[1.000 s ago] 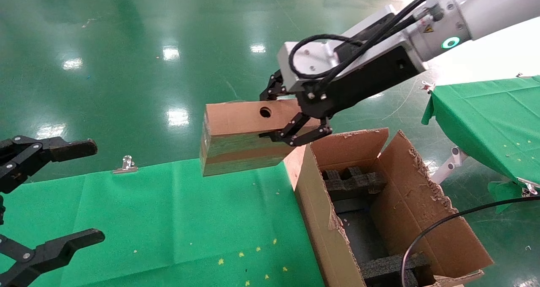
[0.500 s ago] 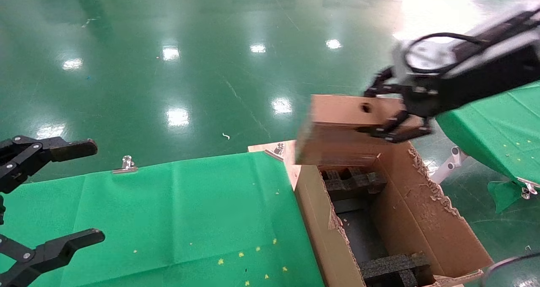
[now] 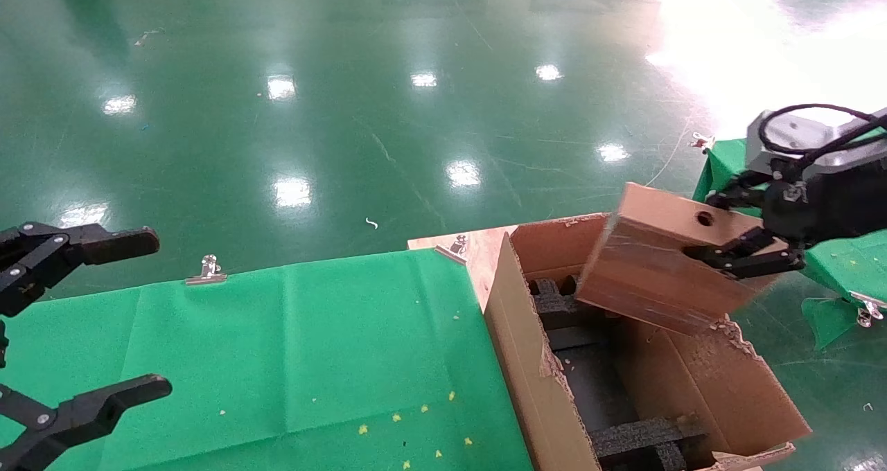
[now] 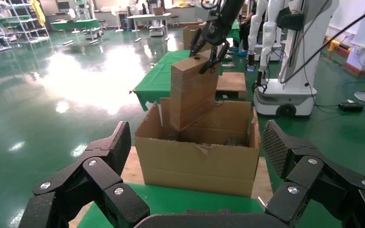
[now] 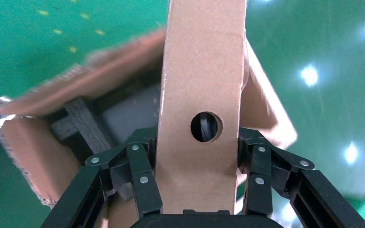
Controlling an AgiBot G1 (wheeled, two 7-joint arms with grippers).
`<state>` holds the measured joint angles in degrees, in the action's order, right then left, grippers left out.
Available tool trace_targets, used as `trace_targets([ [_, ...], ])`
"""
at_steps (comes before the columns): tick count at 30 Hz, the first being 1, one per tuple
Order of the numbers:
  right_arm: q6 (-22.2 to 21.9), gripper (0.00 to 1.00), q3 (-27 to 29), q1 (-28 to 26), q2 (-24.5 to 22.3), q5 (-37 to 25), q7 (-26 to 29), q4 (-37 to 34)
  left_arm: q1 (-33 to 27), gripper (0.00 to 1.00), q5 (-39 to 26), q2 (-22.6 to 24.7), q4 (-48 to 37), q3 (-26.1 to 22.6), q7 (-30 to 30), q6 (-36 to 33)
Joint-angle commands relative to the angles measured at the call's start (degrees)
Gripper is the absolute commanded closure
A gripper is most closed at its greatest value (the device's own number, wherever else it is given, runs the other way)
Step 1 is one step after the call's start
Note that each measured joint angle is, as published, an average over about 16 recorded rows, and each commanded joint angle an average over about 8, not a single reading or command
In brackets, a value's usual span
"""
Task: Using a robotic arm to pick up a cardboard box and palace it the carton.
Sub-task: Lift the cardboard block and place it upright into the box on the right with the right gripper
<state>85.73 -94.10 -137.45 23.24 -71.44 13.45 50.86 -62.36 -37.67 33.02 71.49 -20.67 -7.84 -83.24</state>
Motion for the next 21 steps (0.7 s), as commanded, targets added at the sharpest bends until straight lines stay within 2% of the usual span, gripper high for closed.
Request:
trace_targets([
  [1,-1.4,1.00,-0.7,0.7,-1.1,-0.5,2.5,-0.1,0.0,0.00,0.0,0.0,0.0,0.0,0.0,0.0],
  [12,-16.4,1.00,-2.7,9.2,-11.8,5.2,18.1,8.0,0.0,0.00,0.0,0.0,0.0,0.0,0.0,0.0],
  [21,-25.4,1.00,-4.9,12.6,-18.7,4.1,29.1,16.6,0.0,0.00,0.0,0.0,0.0,0.0,0.0,0.0],
])
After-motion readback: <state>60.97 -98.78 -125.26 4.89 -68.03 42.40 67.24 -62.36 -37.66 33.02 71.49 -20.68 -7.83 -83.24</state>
